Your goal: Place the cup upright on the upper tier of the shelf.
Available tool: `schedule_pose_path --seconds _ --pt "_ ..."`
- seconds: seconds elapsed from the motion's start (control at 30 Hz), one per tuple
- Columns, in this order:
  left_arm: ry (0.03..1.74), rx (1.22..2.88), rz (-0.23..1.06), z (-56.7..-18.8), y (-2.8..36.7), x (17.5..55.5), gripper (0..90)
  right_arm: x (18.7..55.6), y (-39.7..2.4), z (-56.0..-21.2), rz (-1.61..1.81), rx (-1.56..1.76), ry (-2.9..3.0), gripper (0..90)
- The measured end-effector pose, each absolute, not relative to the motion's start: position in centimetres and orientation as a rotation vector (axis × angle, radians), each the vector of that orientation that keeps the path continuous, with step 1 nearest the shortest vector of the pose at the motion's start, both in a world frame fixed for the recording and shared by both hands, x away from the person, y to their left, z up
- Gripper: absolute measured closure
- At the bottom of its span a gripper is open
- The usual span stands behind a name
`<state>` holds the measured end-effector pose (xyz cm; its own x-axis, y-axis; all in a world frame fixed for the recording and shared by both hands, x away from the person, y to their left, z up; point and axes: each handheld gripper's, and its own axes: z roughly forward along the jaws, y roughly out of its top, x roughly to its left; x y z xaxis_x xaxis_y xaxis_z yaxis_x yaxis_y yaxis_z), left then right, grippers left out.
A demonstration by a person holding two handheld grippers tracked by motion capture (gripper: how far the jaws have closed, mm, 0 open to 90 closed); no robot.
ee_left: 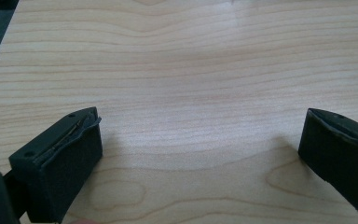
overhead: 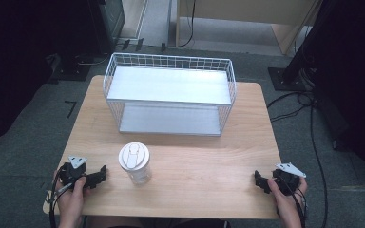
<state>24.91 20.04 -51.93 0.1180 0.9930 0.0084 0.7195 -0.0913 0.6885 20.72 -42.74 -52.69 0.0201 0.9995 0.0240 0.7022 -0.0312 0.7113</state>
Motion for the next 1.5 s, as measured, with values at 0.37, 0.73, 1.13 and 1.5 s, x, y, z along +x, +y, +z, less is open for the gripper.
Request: schedule_pose_path --seconds 0.37,0.73,1.13,1.5 --pt "1.601 1.861 0.623 -51.8 20.5 24.2 0.0 20.7 -42.7 -52.7 0.750 1.787 1.737 0.0" --pt "1.412 1.872 0.640 -50.6 19.4 22.2 0.0 20.7 -42.7 -52.7 0.750 1.788 1.736 0.0" --pt "1.249 1.836 0.582 -49.7 17.7 20.0 0.0 20.7 -42.7 -52.7 0.750 1.787 1.736 0.0" --pt "1.120 1.790 0.566 -48.7 15.6 19.0 0.0 20.7 -42.7 -52.7 0.750 1.788 1.738 0.0"
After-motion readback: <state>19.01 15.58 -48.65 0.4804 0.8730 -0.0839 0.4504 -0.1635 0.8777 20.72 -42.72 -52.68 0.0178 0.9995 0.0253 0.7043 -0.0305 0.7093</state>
